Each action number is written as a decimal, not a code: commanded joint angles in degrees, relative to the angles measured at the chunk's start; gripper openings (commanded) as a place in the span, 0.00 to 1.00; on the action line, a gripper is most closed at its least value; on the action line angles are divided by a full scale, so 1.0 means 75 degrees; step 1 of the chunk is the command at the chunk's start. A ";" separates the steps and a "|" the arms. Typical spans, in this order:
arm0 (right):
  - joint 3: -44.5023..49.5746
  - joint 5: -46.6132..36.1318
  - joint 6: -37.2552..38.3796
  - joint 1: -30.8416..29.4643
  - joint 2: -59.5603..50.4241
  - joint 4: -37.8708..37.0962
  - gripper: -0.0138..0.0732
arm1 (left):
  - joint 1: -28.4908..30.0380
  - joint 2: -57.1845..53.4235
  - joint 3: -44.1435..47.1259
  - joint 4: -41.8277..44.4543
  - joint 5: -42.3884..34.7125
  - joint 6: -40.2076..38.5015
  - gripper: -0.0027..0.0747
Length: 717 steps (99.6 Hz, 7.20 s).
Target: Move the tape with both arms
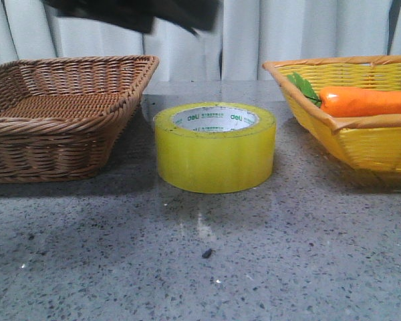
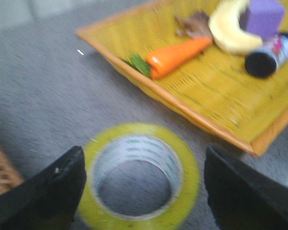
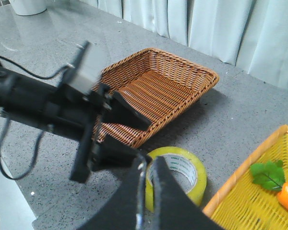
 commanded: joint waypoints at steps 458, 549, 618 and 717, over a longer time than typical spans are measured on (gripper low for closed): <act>0.5447 -0.4651 0.0012 -0.0009 -0.4663 -0.2077 0.09 | 0.2353 -0.8678 0.4548 0.0044 -0.0114 0.0381 0.01; 0.5447 -0.4677 0.0012 -0.0009 -0.4663 -0.2077 0.09 | 0.3239 -0.9045 0.5088 0.0108 -0.0248 0.0381 0.01; 0.5447 -0.4677 0.0012 -0.0009 -0.4663 -0.2077 0.09 | 0.6381 -1.0307 0.7096 -0.0077 0.0330 0.0381 0.01; 0.5447 -0.4673 0.0012 -0.0090 -0.4663 -0.2077 0.09 | 0.6381 -1.0293 0.7096 -0.0077 0.0747 0.0374 0.01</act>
